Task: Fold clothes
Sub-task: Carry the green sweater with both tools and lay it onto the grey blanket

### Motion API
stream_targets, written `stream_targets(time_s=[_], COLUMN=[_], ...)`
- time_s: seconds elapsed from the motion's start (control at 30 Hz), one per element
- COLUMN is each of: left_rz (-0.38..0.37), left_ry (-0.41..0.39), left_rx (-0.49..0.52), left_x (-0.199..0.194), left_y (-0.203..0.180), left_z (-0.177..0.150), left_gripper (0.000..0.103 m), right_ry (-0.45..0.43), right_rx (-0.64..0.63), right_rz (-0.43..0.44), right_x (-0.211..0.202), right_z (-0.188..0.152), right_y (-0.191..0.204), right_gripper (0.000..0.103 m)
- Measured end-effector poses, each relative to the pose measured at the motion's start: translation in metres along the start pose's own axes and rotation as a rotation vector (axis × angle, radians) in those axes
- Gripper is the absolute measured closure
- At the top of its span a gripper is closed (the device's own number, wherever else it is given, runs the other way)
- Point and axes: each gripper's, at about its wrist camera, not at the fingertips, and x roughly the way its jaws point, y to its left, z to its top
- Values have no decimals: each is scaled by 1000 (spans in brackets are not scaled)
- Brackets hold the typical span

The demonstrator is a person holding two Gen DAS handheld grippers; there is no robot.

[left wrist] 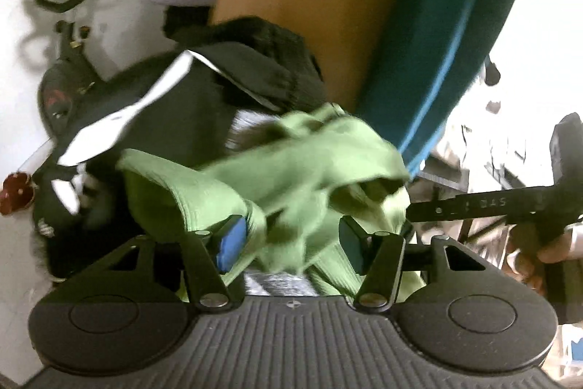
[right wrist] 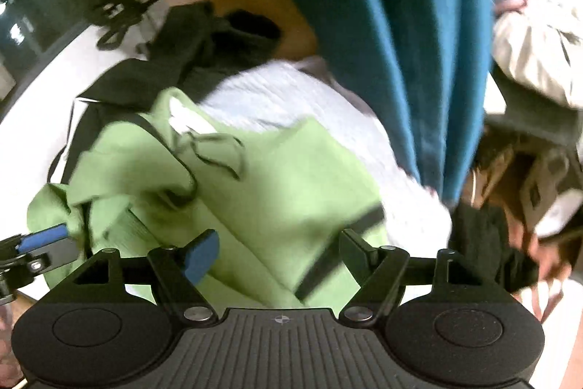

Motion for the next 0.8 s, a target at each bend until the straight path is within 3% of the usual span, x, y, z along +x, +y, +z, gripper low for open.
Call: stream_targets(time_s=[0.23, 0.27, 0.3, 0.4, 0.6, 0.73, 0.8], left_rz=[121, 125, 131, 113, 146, 253, 264], left_ry=[68, 69, 67, 40, -73, -153, -151], left_rx=[105, 109, 117, 102, 3, -59, -81], left_x=[41, 40, 37, 24, -18, -39, -42], left_y=[-23, -25, -25, -22, -7, 13, 25], left_z=[4, 5, 6, 7, 9, 11, 15], left_gripper=[46, 58, 78, 97, 98, 101, 101], right_ry=[72, 82, 92, 114, 102, 86, 86], right_rx=[12, 20, 28, 57, 141, 214, 215], right_rz=[-18, -20, -22, -24, -16, -4, 0], right_x=[10, 12, 14, 19, 24, 26, 28], right_z=[-43, -48, -53, -65, -75, -77, -79], right_y=[-19, -22, -24, -32, -52, -64, -65], right_gripper=[33, 33, 33, 33, 29, 28, 28])
